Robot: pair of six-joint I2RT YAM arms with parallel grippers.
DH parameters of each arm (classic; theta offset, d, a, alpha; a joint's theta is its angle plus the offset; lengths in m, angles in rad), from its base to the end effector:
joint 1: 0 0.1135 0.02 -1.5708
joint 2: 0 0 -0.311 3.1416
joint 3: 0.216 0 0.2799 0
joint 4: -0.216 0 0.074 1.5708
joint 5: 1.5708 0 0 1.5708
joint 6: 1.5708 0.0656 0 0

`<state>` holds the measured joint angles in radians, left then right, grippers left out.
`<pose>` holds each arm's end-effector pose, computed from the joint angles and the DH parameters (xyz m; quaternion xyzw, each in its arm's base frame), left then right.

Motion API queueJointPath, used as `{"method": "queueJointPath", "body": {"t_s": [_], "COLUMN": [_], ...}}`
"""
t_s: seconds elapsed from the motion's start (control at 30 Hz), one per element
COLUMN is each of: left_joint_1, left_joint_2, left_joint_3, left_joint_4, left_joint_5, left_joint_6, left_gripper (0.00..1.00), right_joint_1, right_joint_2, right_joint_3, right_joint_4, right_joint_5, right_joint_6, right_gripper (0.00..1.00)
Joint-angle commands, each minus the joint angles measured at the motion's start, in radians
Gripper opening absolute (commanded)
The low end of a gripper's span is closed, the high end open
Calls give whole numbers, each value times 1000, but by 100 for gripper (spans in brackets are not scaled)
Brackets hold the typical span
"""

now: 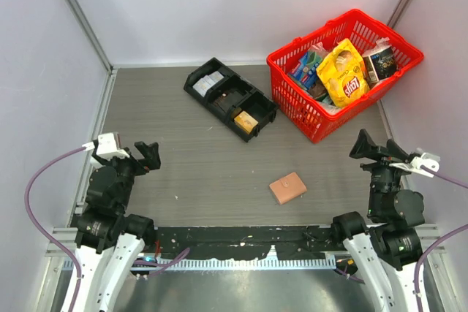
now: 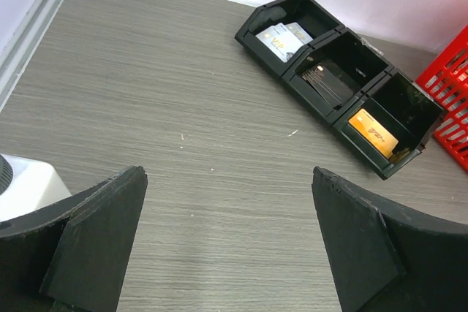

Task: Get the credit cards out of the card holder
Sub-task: Open the card holder at the center of the board.

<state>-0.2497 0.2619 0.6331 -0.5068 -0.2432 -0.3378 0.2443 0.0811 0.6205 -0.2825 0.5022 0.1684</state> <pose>0.0902 -0.0067 0.3305 -0.1126 0.7436 -0.1015 0.6512 0.0474 -0.0207 0.3640 0.1742 0.5986 0.0086 0.7818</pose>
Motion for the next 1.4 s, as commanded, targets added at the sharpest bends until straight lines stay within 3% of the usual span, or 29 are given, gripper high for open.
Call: {"method": "queueJointPath", "body": {"t_s": [0.0,0.3,0.6,0.9,1.1,1.17,1.27,1.37], "left_joint_1": [-6,-6,-6,-8,-7,-6,-7,-6], "left_joint_2": [17,83,305,456,416,395,372,366], "left_joint_3": [7,23,85,129,116,105,97,93], "left_joint_4": [2,-30,-101,-124,-104,-96,-88,-73], "left_joint_5": [-5,18,54,97,192,199,205,238], "left_joint_6": [-10,-27,-58,-129,-63,-58,-53,-50], "left_gripper": [100,100,100,100,100,100,100,100], "right_joint_1": [-8,-7,-5,90,220,260,321,389], "right_joint_2": [64,354,736,720,635,612,620,672], "right_joint_3": [62,146,182,-40,-152,-191,-246,-260], "right_joint_4": [-36,-141,-380,-408,-426,-394,-286,-210], "right_joint_5": [-103,-565,-689,-536,-403,-393,-404,-384], "right_joint_6": [78,238,324,542,746,819,894,931], "right_gripper": [83,83,83,82,81,77,54,45]}}
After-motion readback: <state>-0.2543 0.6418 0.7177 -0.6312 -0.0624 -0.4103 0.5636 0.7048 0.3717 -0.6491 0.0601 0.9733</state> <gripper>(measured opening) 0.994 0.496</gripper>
